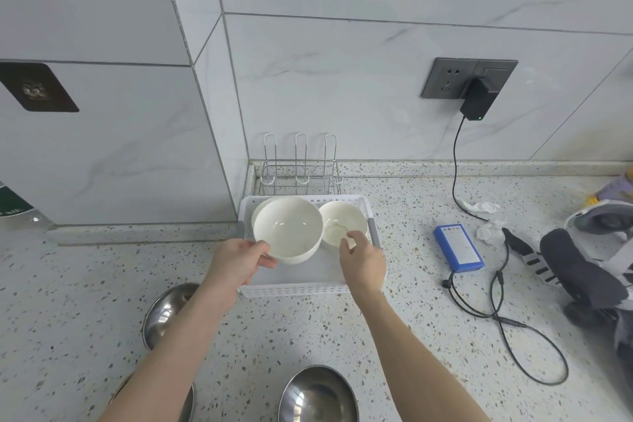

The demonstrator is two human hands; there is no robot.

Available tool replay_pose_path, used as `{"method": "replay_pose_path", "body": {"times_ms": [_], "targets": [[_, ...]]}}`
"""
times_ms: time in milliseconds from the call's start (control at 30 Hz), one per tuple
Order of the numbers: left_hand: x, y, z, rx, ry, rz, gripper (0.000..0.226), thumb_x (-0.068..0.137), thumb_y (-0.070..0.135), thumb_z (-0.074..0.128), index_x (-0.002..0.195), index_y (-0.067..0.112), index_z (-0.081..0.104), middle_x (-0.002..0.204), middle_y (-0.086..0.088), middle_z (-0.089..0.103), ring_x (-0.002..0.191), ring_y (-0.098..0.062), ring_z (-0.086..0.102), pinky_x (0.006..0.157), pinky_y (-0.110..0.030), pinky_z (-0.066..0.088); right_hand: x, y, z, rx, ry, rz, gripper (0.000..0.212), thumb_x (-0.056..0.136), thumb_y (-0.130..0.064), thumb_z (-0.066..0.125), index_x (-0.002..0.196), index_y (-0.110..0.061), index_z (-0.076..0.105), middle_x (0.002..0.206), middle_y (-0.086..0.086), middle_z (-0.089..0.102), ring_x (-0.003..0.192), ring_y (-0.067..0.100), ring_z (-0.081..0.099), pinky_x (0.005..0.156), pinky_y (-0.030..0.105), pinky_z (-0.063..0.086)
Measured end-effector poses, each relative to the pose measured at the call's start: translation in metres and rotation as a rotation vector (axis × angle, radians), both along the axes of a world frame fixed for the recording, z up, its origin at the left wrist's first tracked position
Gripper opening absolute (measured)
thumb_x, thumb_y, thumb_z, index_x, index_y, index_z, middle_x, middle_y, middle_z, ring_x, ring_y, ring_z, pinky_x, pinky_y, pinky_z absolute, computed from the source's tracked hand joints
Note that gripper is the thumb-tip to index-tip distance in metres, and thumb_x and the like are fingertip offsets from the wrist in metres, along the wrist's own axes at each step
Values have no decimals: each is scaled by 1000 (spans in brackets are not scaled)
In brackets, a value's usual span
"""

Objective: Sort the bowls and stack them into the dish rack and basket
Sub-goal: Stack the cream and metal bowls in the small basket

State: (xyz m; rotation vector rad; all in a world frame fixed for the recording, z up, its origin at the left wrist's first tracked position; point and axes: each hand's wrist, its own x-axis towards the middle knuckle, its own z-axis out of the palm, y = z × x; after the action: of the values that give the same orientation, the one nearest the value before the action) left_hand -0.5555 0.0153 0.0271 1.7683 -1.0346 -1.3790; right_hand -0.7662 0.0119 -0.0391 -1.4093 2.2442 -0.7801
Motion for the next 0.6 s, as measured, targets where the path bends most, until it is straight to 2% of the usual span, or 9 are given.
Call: {"method": "replay_pose_path", "body": {"times_ms": [67,133,200,267,333,400,500,567,600], "targets": [[-3,-2,-3,-18,-35,-20,15,88,11,60,84,4,73,70,-6,77,38,-7,33,42,-21,30,-6,8,5,-102,-165,-64,24,97,-28,52,104,-17,72,63,2,68,50,12,56,47,23,44],[-9,-4,-6,-39,-56,-49,16,89,11,60,81,6,72,68,-5,76,36,-5,36,42,-21,29,-16,17,12,-127,-386,-37,21,97,-34,52,93,-26,71,57,-1,67,44,3,49,44,17,40],[-18,-7,-9,-57,-90,-82,18,89,12,60,77,8,71,66,-5,76,33,-1,40,42,-20,29,-23,24,23,-92,-582,41,18,96,-39,52,94,-33,68,60,1,70,44,-1,50,51,20,42],[-29,-11,-10,-72,-142,-126,18,89,14,60,75,12,71,65,-3,75,37,4,49,47,-22,33,-28,27,32,-56,-678,113,21,97,-44,51,105,-33,66,63,6,71,43,-2,47,53,21,41],[-40,-16,-9,-74,-178,-183,19,89,16,59,74,14,72,64,1,75,55,1,61,52,-24,36,-29,27,38,-35,-653,159,22,95,-43,53,112,-33,62,65,5,72,43,-2,47,54,20,41],[-49,-21,-10,-81,-172,-234,22,87,17,59,72,12,74,63,2,75,71,-12,69,54,-25,38,-30,25,42,-19,-557,163,20,92,-29,57,111,-36,57,64,0,72,47,-3,52,55,19,41],[-61,-30,-14,-102,-179,-265,23,86,18,61,69,10,74,63,-2,75,81,-23,72,57,-27,43,-33,16,45,5,-451,128,29,86,-13,51,107,-32,54,63,-2,70,50,-2,56,48,15,41],[-69,-36,-17,-148,-186,-264,19,89,24,63,95,9,73,77,-4,77,85,-21,73,75,-33,53,-35,7,48,26,-429,74,25,86,-12,49,107,-24,55,66,3,69,61,7,63,54,23,43],[-73,-39,-20,-172,-209,-270,33,91,30,64,117,10,65,92,-6,78,92,-19,72,88,-37,53,-37,1,49,36,-417,48,21,86,-12,49,104,-21,54,67,5,69,64,11,63,56,27,43]]}}
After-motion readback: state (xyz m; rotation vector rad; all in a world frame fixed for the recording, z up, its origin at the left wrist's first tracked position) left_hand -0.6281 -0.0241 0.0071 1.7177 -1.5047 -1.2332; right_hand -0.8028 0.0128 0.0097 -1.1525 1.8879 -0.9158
